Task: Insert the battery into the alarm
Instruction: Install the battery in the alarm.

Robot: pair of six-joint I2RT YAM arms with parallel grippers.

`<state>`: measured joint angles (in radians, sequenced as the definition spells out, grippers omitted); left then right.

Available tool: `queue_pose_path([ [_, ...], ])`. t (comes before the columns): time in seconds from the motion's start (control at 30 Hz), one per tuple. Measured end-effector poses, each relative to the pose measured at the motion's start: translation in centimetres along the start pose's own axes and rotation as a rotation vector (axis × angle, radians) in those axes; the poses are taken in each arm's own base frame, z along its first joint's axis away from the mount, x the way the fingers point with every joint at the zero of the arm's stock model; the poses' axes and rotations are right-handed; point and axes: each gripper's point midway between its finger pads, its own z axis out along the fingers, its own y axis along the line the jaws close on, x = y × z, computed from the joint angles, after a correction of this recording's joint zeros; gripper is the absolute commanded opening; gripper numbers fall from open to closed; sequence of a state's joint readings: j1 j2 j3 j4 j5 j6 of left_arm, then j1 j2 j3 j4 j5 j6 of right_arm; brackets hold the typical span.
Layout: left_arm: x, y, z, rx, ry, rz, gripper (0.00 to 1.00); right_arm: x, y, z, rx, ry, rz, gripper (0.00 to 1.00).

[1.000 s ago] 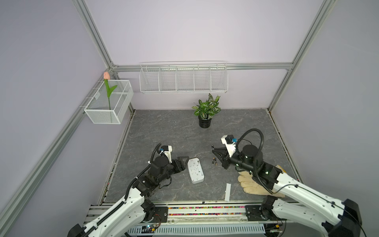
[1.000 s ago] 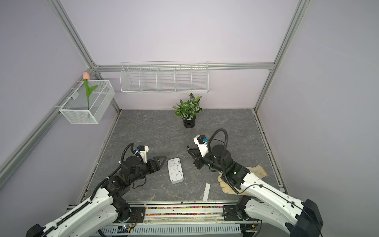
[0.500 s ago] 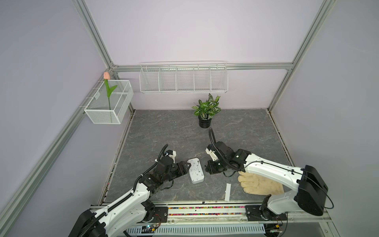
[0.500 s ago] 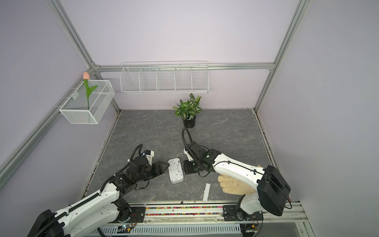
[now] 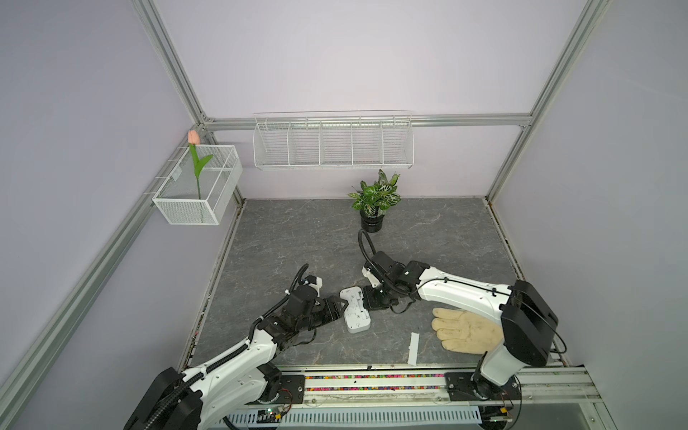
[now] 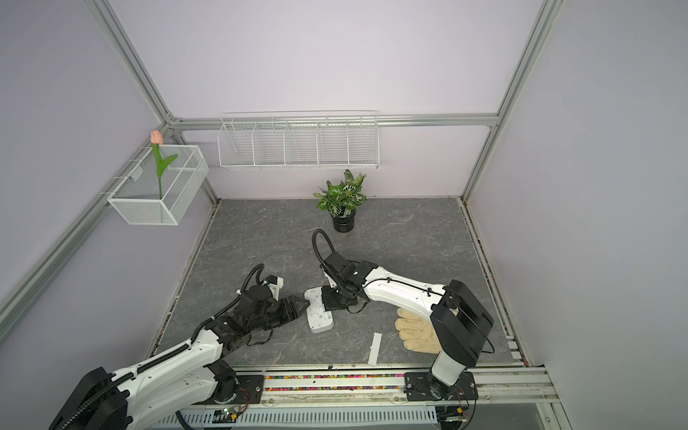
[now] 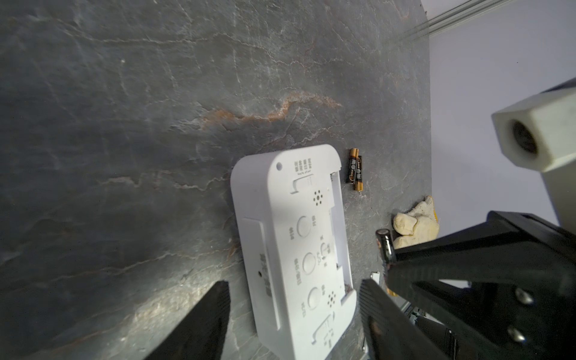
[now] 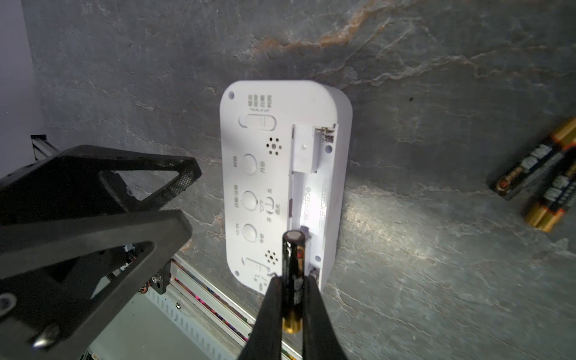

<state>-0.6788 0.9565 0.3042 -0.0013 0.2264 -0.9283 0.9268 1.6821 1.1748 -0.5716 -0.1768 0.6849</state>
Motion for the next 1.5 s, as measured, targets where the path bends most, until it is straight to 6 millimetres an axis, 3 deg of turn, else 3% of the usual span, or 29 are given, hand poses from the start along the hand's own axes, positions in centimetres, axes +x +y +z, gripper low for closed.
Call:
queue_pose_path([
  [0.43,0.2,0.4,0.5,-0.014,0.012,-0.004,0.68,0.1,-1.5,1.5,0.098,0.013,0.015,0.12],
  [0.93,0.1,0.2,0.5,-0.002,0.01,-0.001,0.68,-2.0,-0.5,1.4,0.109,-0.03,0.006,0.14],
  [1.13,0.2,0.2,0.5,-0.004,0.011,-0.002,0.68,-1.5,-1.3,2.4,0.139,-0.001,0.014,0.15],
  [1.5,0.5,0.7,0.5,-0.013,0.017,-0.004,0.68,-1.3,-1.4,2.5,0.144,0.006,0.013,0.18],
])
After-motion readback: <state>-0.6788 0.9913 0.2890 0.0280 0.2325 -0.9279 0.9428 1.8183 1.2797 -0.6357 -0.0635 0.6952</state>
